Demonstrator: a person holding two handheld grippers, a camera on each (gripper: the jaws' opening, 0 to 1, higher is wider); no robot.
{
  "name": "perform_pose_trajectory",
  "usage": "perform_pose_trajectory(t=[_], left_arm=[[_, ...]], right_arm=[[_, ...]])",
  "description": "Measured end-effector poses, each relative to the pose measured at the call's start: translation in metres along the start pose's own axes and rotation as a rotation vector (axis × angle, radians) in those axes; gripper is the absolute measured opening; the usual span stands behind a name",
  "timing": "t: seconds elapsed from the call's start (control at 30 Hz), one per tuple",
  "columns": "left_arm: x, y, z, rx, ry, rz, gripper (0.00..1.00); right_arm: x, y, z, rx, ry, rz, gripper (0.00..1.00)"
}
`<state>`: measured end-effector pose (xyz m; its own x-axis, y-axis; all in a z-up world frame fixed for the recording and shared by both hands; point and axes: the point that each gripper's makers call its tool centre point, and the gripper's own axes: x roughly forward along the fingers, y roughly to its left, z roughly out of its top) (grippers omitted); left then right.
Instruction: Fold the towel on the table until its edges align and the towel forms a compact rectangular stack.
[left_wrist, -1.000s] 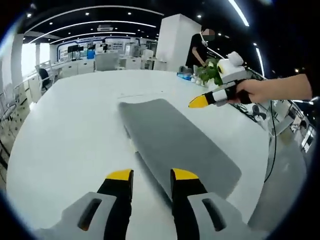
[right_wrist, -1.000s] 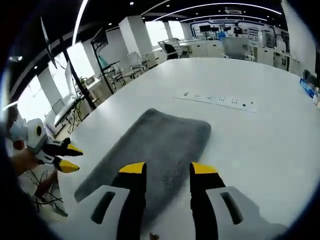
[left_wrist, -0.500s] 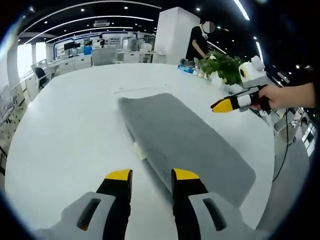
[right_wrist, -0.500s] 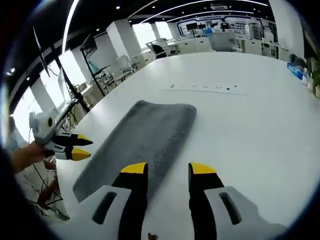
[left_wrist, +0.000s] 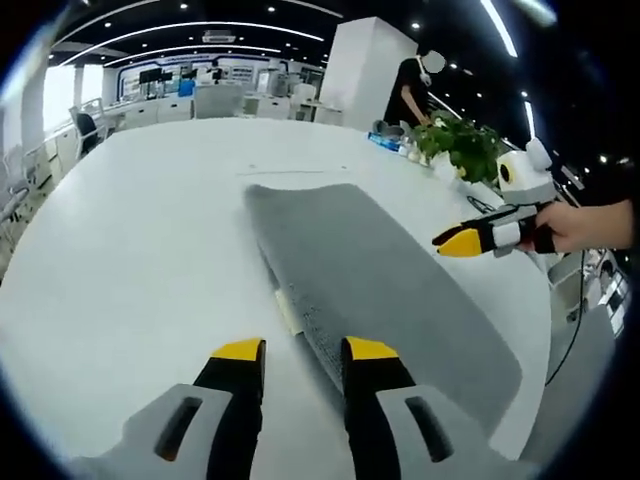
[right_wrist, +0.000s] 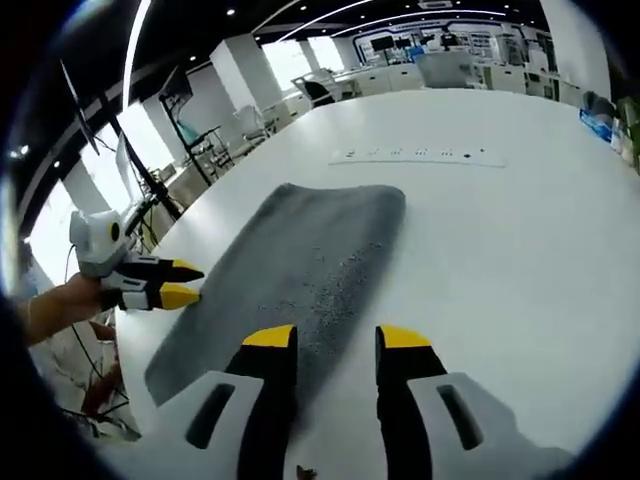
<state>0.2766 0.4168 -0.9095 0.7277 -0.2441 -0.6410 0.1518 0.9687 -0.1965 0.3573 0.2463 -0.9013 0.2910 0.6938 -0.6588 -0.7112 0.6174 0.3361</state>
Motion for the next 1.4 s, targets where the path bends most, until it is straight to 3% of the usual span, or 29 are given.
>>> perform_pose_trajectory(t=[0.37, 0.67, 1.0, 1.23, 1.4], left_arm=[[0.007, 0.002, -0.005, -0.006, 0.014, 0.031, 0.30], [0.012, -0.013, -0.006, 0.005, -0.003, 0.002, 0.14], [0.015, -0.019, -0.003, -0.005, -0.025, 0.011, 0.08], [0.029, -0.045, 0.001, 0.036, -0.008, -0.009, 0.08], [0.040, -0.069, 0.004, 0.113, 0.016, -0.006, 0.08]], right_arm=[[0.012, 0.002, -0.008, 0.014, 0.015, 0.000, 0.19], [0.017, 0.006, -0.014, -0.016, 0.020, -0.013, 0.09], [0.014, 0.002, -0.016, -0.076, 0.002, -0.029, 0.05], [-0.002, -0.018, -0.022, -0.063, -0.001, -0.054, 0.05], [-0.018, -0.038, -0.029, -0.049, -0.011, -0.064, 0.05]])
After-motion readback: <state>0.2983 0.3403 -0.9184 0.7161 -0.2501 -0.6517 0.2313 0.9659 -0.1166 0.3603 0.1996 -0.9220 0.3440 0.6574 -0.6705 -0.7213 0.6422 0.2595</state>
